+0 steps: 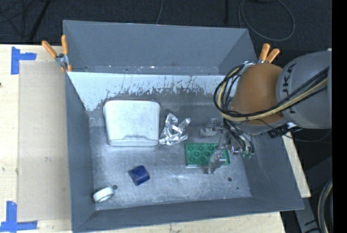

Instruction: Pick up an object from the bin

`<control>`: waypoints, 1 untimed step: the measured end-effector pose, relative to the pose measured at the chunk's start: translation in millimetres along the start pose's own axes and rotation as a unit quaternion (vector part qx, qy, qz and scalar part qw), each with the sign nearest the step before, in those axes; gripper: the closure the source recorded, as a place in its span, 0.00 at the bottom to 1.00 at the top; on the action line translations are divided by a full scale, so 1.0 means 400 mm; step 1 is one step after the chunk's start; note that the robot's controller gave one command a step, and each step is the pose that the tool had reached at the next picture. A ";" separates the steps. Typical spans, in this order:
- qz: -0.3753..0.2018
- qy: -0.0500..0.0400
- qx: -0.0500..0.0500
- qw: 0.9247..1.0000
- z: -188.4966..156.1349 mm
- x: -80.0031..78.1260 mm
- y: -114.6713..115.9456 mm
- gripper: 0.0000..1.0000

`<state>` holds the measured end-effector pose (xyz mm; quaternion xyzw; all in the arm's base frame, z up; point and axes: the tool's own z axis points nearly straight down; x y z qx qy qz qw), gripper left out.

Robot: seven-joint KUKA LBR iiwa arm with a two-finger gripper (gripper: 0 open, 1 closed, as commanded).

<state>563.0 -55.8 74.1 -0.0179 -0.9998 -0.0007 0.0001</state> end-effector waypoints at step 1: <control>-0.001 0.000 0.000 1.000 -0.003 -0.001 0.001 0.00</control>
Offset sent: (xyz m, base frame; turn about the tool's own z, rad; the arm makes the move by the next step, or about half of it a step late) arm 0.0000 0.0000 0.0000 0.0000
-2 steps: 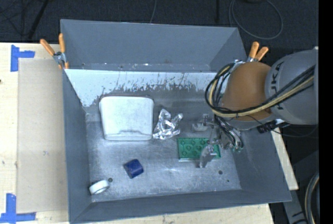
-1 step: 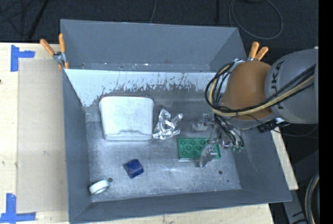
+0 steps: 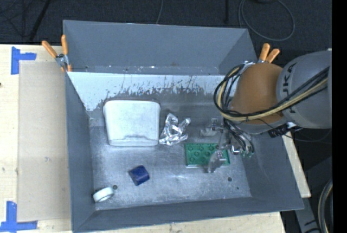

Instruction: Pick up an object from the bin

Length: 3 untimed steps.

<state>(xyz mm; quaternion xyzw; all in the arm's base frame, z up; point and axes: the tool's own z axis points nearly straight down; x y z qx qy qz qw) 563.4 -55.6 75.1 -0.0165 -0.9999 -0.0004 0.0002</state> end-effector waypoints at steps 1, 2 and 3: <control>-0.002 0.000 0.000 1.000 -0.001 0.000 0.001 0.00; -0.003 0.000 0.001 1.000 -0.002 -0.001 0.001 0.00; -0.003 -0.003 0.001 1.000 -0.007 -0.006 0.001 1.00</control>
Offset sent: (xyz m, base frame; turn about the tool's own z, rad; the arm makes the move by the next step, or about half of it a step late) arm 0.0000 0.0000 0.0000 0.0000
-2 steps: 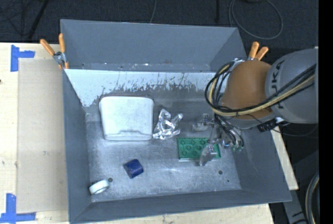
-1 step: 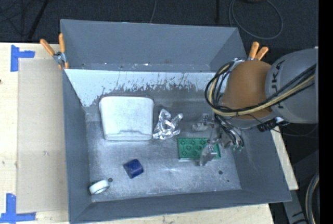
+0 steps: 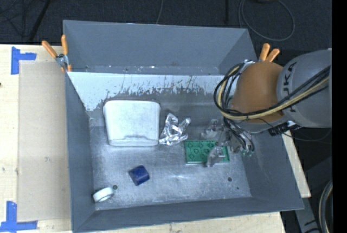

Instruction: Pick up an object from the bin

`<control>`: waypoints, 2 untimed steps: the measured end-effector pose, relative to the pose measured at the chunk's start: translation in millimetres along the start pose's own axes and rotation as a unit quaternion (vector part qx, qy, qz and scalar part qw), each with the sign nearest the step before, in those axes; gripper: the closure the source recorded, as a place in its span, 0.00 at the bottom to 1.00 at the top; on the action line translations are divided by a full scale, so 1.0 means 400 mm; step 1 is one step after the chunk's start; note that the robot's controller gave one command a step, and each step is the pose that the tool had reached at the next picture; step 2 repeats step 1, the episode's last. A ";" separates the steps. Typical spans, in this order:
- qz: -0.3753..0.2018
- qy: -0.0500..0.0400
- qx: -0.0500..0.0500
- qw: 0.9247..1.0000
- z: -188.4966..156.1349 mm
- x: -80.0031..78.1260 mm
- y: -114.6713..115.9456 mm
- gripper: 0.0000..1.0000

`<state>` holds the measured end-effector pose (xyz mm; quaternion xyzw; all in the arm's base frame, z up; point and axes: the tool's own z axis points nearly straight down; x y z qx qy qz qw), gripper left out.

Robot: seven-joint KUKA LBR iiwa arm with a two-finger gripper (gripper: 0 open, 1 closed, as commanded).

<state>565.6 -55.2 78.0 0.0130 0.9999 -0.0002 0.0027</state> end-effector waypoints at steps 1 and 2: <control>-0.001 0.001 0.000 1.000 -0.060 -0.002 0.000 1.00; -0.001 0.001 0.000 1.000 -0.060 -0.002 0.000 1.00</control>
Offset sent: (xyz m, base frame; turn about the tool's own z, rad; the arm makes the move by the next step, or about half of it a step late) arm -0.0001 0.0001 0.0231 0.0000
